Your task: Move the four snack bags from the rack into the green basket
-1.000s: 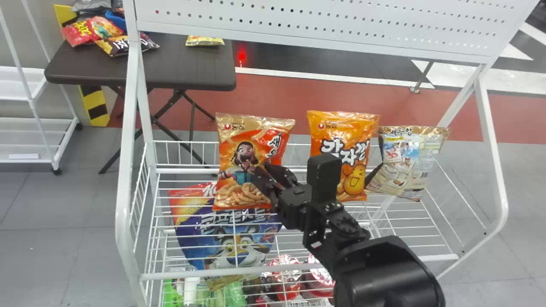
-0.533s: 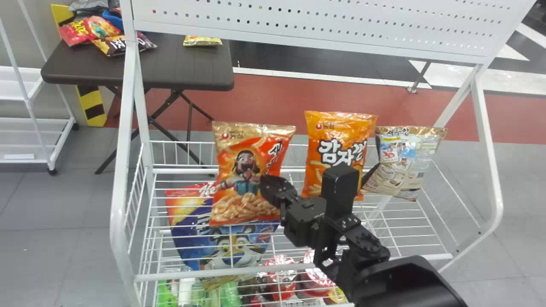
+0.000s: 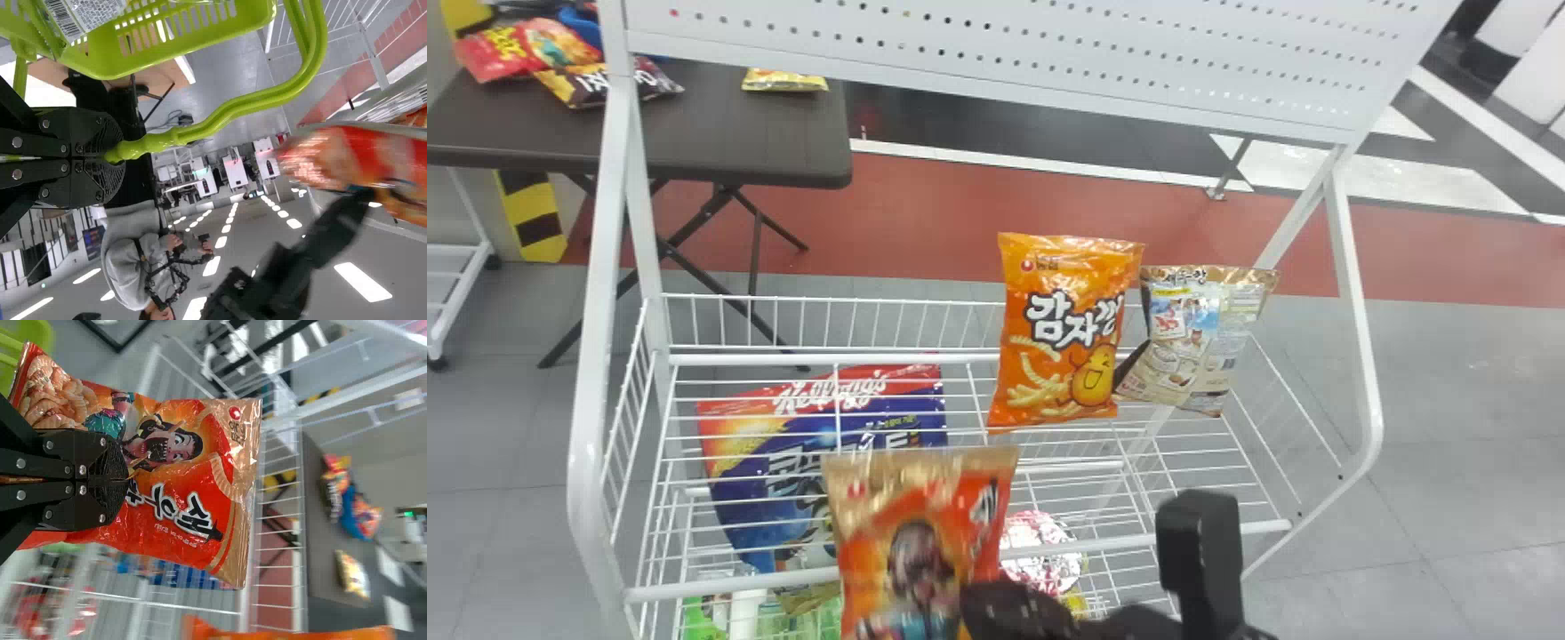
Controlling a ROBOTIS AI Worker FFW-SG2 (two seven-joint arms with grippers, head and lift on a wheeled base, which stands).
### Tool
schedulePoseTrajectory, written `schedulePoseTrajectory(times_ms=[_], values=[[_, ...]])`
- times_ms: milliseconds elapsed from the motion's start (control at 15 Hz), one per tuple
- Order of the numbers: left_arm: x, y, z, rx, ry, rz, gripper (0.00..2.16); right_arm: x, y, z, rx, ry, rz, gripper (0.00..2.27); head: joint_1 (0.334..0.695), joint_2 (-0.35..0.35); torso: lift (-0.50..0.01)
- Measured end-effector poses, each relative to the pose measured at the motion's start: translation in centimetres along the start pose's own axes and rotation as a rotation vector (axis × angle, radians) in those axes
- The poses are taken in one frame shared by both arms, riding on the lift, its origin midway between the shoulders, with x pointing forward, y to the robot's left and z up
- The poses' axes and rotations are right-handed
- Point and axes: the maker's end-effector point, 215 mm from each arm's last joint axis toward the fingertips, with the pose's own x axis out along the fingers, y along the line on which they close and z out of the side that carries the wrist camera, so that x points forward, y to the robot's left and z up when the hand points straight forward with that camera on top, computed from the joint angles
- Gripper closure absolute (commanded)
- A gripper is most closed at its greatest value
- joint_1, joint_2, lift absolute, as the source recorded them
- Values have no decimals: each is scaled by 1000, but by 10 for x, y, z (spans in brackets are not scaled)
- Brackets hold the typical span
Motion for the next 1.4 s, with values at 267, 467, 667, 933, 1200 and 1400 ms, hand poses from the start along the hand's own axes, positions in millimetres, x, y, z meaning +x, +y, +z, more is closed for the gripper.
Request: schedulePoseTrajectory(times_ms=[267, 467, 667, 933, 1200, 1400], values=[[1, 1, 1, -2, -1, 2, 1787, -28, -15, -67, 50, 175, -26, 2186, 695, -350, 0], [0, 1, 1, -3, -3, 1, 1787, -35, -25, -121, 66, 305, -34, 2186, 695, -350, 0], [1, 2, 1, -3, -2, 3, 1787, -20, -6, -160, 75, 373, 33, 2186, 695, -350, 0], [1, 0, 0, -3, -1, -4, 1787, 27, 30, -179, 36, 378, 120, 2186, 695, -350, 0], [-2, -1, -4, -6, -1, -3, 1787, 69, 49, -171, -28, 317, 152, 2186, 695, -350, 0], [-1, -1, -4, -6, -1, 0, 1787, 80, 77, -180, -35, 331, 218, 2186, 695, -301, 0]])
